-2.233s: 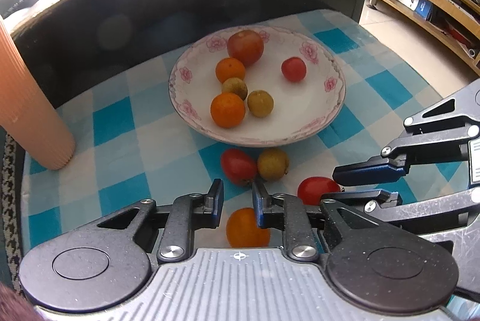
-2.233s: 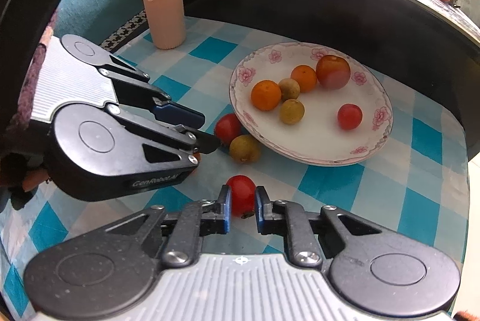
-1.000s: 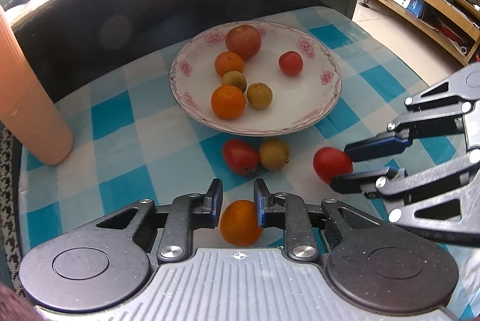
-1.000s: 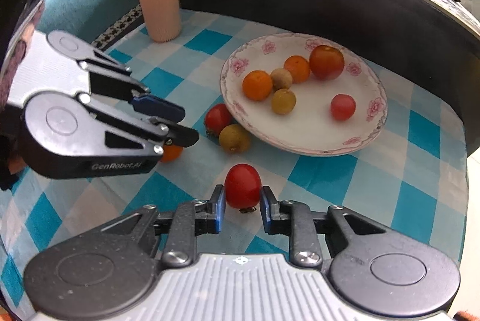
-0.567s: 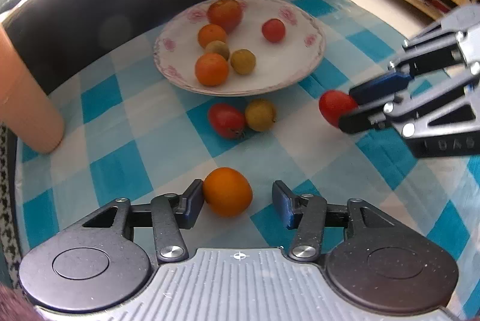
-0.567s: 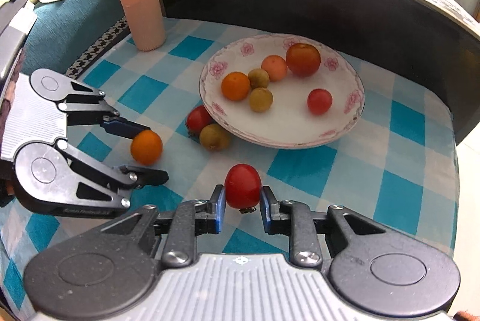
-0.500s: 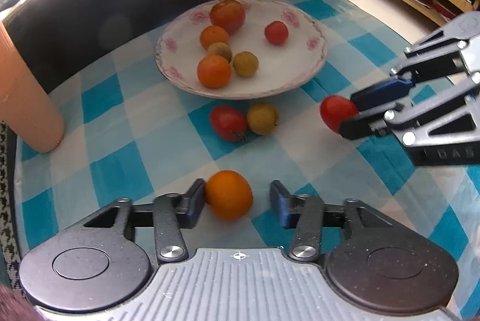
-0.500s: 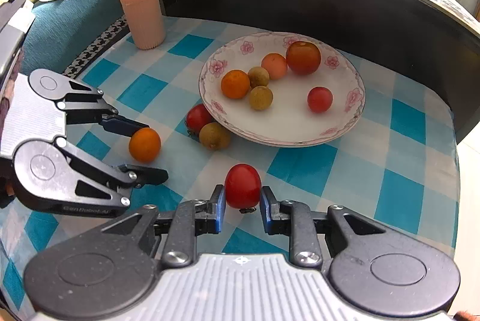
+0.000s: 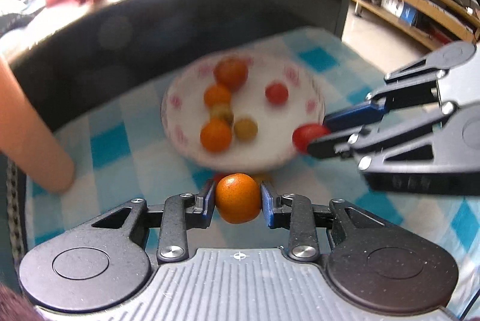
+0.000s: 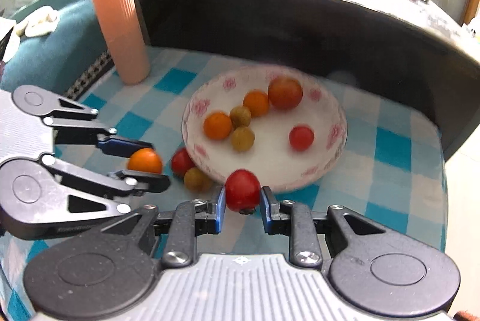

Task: Organize fruits
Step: 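Carry the orange and cherry tomato in both tools over the flowered bowl, then open the left tool to drop the orange while the right releases the tomato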

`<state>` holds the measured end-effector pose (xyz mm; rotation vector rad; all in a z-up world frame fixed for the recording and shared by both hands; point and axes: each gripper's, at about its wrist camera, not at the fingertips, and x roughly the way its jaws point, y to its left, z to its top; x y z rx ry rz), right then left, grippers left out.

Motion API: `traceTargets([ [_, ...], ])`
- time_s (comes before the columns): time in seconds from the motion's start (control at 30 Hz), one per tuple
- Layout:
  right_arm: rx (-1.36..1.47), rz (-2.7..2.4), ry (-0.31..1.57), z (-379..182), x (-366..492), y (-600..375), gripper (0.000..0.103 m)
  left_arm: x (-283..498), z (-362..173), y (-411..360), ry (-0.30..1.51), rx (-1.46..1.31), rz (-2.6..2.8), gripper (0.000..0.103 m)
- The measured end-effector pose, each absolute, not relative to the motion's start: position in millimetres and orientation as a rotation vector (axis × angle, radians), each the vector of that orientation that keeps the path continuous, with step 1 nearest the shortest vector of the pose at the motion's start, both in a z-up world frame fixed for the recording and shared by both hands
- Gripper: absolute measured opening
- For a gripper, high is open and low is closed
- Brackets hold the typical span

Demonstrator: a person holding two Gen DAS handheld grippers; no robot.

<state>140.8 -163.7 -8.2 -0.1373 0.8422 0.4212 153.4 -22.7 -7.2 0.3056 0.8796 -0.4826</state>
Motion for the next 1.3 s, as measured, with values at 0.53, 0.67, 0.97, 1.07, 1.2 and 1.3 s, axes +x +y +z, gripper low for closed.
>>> traceTargets([
  [0.53, -0.14, 0.333, 0.783, -5.9, 172.3, -168.0, 0.034, 183.4, -14.4, -46.7, 0.844, 0.301, -0.471, 0.039],
  [0.67, -0.148, 0.329, 0.781, -9.0, 174.8, -167.5, 0.033, 185.9, -16.7, -45.9, 0.85, 0.301, -0.466, 0.04],
  [0.97, -0.14, 0.315, 0.779, -10.8, 178.2, -168.4, 0.033, 187.0, -17.7, -48.0, 0.842, 0.302, -0.456, 0.054],
  [1.07, -0.132, 0.305, 0.779, -11.2, 179.2, -170.1, 0.033, 186.7, -16.2, -47.7, 0.831, 0.303, -0.448, 0.059],
  [1.2, -0.126, 0.301, 0.78, -10.6, 179.3, -170.9, 0.033, 186.7, -16.0, -48.3, 0.827, 0.304, -0.448, 0.063],
  [1.3, -0.124, 0.298, 0.778, -10.0, 178.9, -171.0, 0.034, 186.3, -15.4, -48.4, 0.825, 0.305, -0.448, 0.065],
])
